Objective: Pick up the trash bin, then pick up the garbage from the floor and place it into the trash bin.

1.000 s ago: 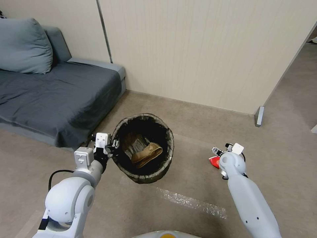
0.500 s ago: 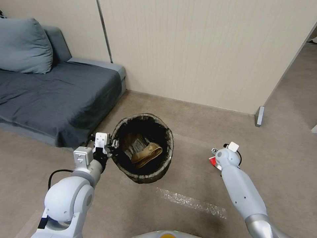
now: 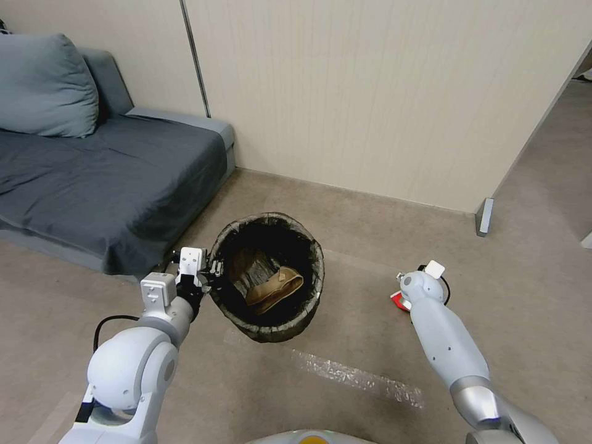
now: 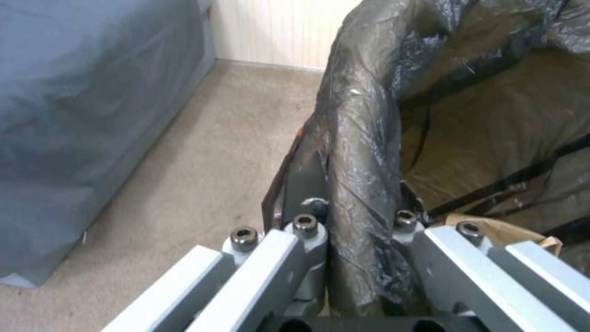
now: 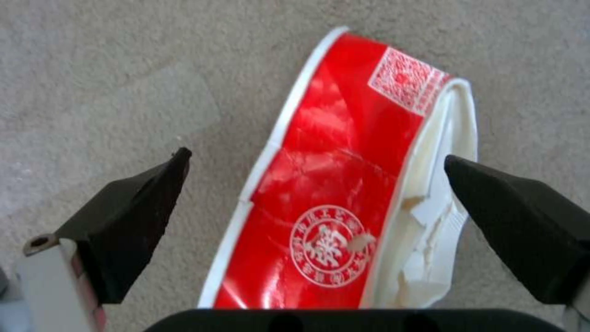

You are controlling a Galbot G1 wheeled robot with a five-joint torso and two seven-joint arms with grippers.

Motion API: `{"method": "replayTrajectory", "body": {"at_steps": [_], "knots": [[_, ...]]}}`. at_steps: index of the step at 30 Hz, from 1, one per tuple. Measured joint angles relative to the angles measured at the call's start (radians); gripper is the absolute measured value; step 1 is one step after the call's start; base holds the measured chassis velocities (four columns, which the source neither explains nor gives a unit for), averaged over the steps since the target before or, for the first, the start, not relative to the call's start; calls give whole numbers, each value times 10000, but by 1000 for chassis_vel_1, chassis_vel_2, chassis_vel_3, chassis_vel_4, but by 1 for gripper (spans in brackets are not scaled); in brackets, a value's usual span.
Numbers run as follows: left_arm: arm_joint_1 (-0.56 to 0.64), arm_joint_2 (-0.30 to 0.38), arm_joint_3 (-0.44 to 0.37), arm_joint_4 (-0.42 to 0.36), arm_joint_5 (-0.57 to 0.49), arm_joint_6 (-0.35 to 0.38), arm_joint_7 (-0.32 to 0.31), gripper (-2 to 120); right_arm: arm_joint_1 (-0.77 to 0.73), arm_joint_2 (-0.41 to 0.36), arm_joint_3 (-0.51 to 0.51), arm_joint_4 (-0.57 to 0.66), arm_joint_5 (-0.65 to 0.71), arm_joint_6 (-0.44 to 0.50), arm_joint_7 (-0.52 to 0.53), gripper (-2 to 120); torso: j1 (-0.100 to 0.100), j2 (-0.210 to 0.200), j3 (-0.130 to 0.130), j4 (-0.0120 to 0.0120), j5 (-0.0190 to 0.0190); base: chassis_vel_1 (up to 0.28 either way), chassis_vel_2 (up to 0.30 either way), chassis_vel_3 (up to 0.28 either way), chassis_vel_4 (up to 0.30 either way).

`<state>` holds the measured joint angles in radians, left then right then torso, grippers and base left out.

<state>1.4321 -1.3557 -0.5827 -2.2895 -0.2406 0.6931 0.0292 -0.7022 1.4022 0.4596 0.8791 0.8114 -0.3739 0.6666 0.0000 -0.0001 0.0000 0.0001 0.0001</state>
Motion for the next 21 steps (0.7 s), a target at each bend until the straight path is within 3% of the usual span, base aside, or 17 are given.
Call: {"method": "replayTrajectory", "body": {"at_steps": [10,21], "knots": [[12,-22,46,5,35,3,-3,3,-424,-70,31,496,30,43,244,100,0,0,0,-1,-1,0,0,0,0],[75,-35,37,-82,42,5,-3,3,-250,5,73,-193,-12,277,92,97,0,1,0,0,0,0,0,0,0]]}}
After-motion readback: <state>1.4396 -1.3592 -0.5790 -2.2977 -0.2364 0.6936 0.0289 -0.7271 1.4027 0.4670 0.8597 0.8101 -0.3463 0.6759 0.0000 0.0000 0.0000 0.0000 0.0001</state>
